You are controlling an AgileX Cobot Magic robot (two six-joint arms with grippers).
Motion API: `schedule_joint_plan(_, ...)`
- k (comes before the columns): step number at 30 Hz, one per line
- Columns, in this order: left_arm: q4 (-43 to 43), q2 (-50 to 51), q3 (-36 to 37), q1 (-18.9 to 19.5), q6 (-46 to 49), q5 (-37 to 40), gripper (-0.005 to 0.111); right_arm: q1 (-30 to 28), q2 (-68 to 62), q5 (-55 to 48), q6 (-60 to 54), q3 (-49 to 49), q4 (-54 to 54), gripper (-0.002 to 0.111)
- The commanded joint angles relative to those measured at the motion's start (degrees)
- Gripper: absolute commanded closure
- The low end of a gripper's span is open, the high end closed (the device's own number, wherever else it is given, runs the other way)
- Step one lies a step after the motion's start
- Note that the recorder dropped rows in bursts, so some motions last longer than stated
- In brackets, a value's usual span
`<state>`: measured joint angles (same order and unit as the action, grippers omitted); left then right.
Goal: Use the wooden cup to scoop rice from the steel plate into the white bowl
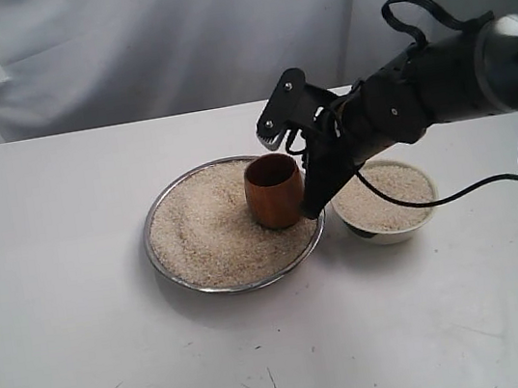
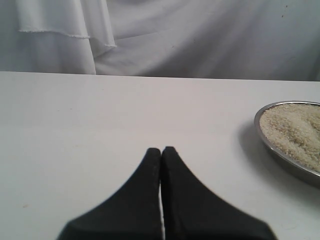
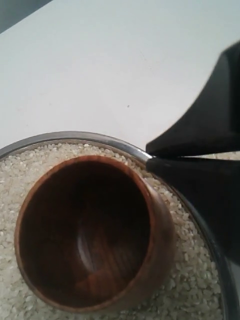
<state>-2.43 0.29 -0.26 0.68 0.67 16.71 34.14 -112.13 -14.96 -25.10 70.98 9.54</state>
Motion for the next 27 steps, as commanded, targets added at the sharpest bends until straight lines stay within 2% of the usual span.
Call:
schedule_joint_plan(1, 0.0, -0.3, 0.3, -0.1, -0.2, -0.4, 0.107, 0.5, 0.2, -0.3, -0.5, 0.3, -0.2, 0.108)
schedule_joint_plan(27, 0.0, -0.3, 0.3, -0.1, -0.2, -0.4, 0.107, 5.1, -0.6, 4.8, -0.2, 2.0, -1.5, 0.108)
